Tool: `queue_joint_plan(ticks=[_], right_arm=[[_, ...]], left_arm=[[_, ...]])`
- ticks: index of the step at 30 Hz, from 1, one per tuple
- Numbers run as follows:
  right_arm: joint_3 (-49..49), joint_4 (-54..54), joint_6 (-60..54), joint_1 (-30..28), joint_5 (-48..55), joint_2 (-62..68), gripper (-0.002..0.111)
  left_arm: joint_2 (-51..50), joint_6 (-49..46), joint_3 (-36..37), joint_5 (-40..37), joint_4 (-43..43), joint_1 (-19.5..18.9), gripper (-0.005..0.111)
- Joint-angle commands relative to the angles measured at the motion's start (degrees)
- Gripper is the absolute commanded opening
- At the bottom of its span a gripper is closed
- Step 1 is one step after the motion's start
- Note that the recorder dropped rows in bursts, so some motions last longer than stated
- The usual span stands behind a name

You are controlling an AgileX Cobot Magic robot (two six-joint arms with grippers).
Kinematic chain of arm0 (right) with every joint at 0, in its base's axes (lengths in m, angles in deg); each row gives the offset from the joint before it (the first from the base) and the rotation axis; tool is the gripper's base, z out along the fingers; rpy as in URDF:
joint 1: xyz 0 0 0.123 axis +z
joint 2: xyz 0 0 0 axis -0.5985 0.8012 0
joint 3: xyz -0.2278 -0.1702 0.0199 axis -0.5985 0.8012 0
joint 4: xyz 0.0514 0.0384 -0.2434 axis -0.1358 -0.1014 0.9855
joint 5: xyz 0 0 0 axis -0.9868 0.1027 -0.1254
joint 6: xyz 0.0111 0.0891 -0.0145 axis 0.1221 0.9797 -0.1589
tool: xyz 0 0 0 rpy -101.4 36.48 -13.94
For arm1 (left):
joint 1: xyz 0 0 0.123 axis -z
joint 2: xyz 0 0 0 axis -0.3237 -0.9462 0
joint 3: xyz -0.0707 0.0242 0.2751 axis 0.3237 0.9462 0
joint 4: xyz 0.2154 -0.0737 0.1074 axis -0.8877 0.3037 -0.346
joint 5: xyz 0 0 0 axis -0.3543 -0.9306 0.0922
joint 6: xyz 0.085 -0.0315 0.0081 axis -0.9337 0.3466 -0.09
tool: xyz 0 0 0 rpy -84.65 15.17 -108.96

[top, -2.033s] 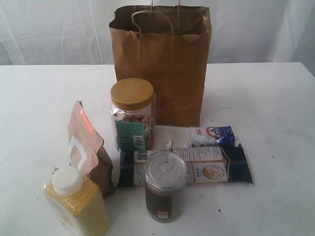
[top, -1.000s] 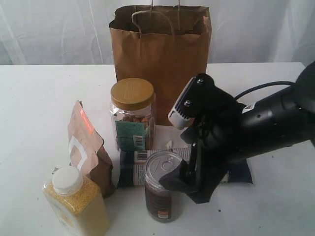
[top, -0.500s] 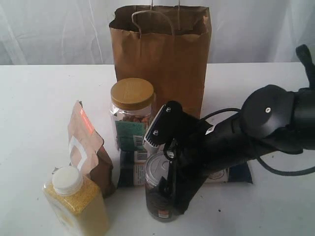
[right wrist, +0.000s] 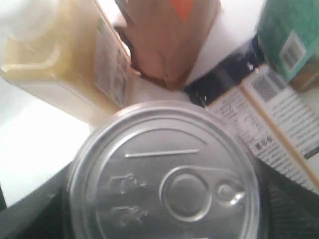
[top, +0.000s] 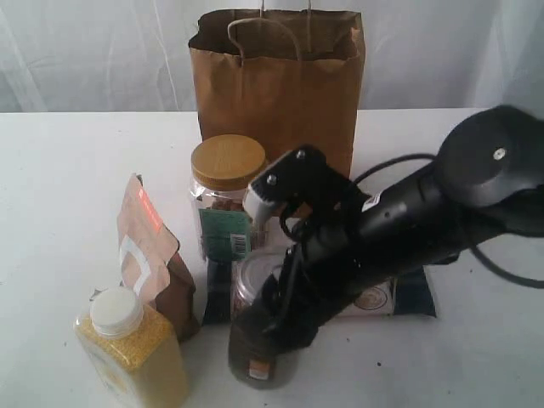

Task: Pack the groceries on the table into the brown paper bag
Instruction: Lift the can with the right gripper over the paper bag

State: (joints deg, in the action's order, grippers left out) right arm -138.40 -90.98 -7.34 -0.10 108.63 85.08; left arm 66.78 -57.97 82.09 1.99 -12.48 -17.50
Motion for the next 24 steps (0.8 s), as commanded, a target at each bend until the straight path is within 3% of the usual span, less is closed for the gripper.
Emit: queue_joint_plan(ticks=[1, 5, 11, 14, 24], right_arm=[[-3.4, -0.8, 1.1, -0.1, -4.7, -6.9, 0.0], [-7.1, -5.1, 1.1, -0.1, -4.9, -10.0, 0.0], [-16.8, -22.3, 1.8, -0.1, -8.3, -9.6, 0.0], [-22.8, -23.7, 1.8, -0.1, -10.9, -6.5, 0.0], [-34.7, -24.0, 3.0, -0.1, -43.9, 5.9, 0.0]], left_arm=[[0.2, 0.2, 0.2, 0.2, 0.4, 0.0, 0.0], [0.2, 0.2, 0.2, 0.2, 0.4, 0.0, 0.0], [0.2, 0.2, 0.2, 0.2, 0.4, 0.0, 0.0], [0.2, 0.2, 0.2, 0.2, 0.4, 0.0, 0.0], [0.2, 0.2, 0.2, 0.2, 0.4, 0.0, 0.0]])
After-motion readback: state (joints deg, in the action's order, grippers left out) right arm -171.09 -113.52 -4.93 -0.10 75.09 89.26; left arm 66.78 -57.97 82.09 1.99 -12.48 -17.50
